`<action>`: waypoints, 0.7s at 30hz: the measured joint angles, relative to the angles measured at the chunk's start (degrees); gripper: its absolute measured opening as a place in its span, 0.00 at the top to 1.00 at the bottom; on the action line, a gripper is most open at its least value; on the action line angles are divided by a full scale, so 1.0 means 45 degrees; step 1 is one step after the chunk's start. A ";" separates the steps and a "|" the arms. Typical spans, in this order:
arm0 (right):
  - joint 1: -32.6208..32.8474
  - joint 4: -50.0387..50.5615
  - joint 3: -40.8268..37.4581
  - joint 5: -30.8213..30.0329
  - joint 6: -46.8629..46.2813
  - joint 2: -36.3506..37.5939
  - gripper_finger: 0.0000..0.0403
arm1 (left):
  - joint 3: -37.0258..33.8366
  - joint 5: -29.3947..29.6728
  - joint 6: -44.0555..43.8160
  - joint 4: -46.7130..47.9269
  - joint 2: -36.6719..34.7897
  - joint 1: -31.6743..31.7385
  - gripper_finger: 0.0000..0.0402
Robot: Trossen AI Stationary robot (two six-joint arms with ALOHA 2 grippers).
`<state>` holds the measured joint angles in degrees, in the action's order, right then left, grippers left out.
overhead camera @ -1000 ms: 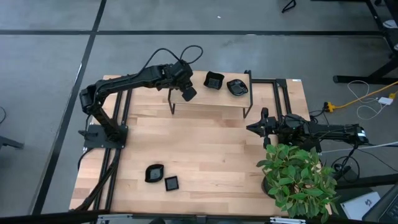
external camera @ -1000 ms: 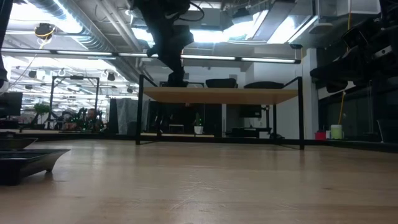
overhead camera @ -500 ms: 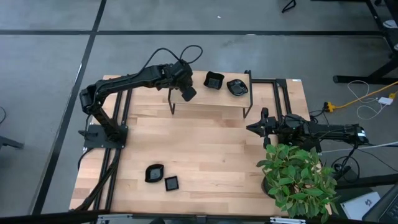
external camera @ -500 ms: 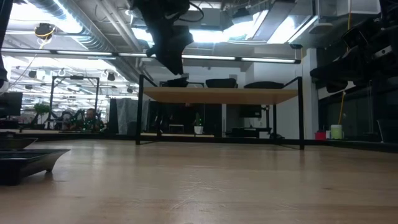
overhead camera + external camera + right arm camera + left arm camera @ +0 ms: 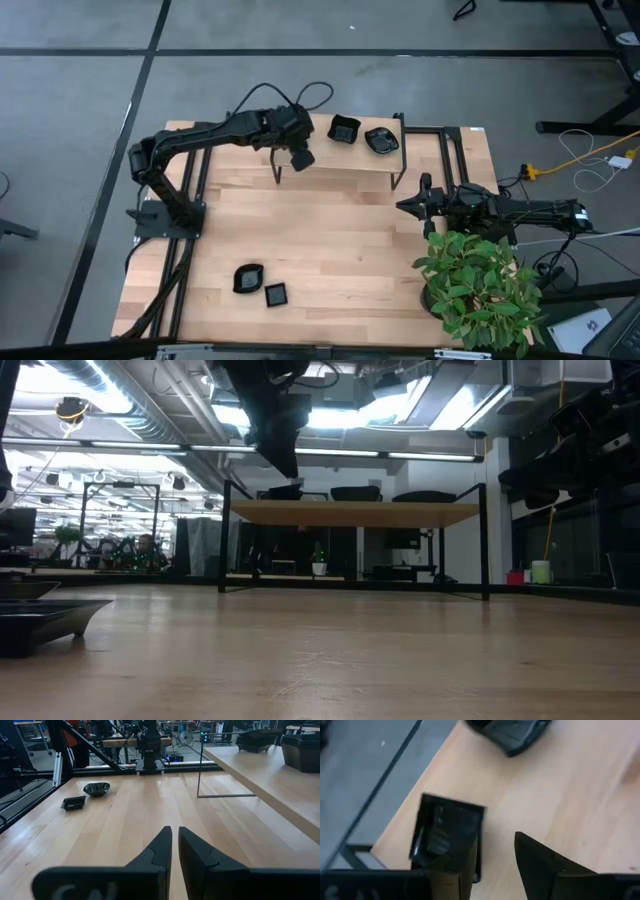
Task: Pick & Place Mini shaped plates
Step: Stack the square plate on top of the square plate on the shelf
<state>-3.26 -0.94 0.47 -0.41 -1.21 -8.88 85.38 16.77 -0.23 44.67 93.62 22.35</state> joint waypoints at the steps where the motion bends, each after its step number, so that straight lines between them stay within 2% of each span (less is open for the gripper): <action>1: 0.0002 0.0000 0.0000 0.0000 0.0000 0.0000 0.92 | 0.0000 0.0052 0.0260 -0.0025 0.0000 -0.0113 0.68; 9: 0.0001 -0.0001 0.0003 -0.0004 0.0000 0.0000 0.92 | 0.0000 0.1308 0.1327 -0.0069 0.0000 -0.0506 0.68; 21: -0.0001 -0.0001 0.0004 0.0000 0.0002 0.0000 0.92 | 0.0015 0.1369 0.1347 -0.0026 0.0420 -0.0433 0.68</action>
<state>-3.26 -0.95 0.49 -0.41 -1.20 -8.88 85.45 22.93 5.83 44.55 95.51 20.40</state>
